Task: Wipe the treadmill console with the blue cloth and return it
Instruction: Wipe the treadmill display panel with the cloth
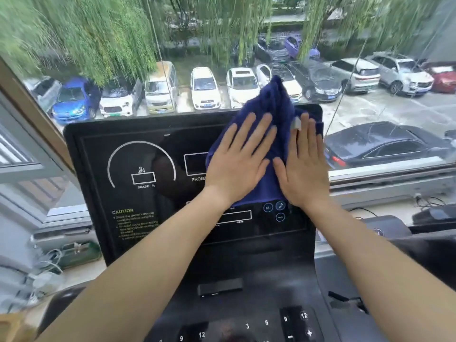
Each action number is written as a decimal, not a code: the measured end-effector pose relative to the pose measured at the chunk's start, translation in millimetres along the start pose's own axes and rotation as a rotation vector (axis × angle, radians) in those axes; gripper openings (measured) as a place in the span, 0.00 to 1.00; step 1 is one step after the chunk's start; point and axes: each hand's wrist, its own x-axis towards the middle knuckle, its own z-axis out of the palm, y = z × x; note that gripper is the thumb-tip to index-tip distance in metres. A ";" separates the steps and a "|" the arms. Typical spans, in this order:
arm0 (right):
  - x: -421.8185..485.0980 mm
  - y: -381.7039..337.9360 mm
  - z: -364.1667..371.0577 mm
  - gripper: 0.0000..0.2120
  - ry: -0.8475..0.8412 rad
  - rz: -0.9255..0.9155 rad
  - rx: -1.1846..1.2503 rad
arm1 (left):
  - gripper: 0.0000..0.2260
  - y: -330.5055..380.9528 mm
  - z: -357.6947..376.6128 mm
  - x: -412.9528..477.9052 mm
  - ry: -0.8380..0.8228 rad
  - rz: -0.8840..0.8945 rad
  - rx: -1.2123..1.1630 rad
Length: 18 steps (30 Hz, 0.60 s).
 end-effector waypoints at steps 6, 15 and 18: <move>-98.6 -63.5 34.0 0.33 0.003 0.042 0.157 | 0.14 -20.0 14.5 -90.0 0.129 0.264 -0.130; -95.4 -116.5 -22.6 0.39 -0.073 0.291 1.031 | 0.13 -22.5 -67.9 -89.7 0.149 -0.214 -0.751; -94.6 -116.9 -38.8 0.34 -0.067 0.201 1.005 | 0.13 -18.3 -93.5 -75.6 0.138 -0.571 -1.073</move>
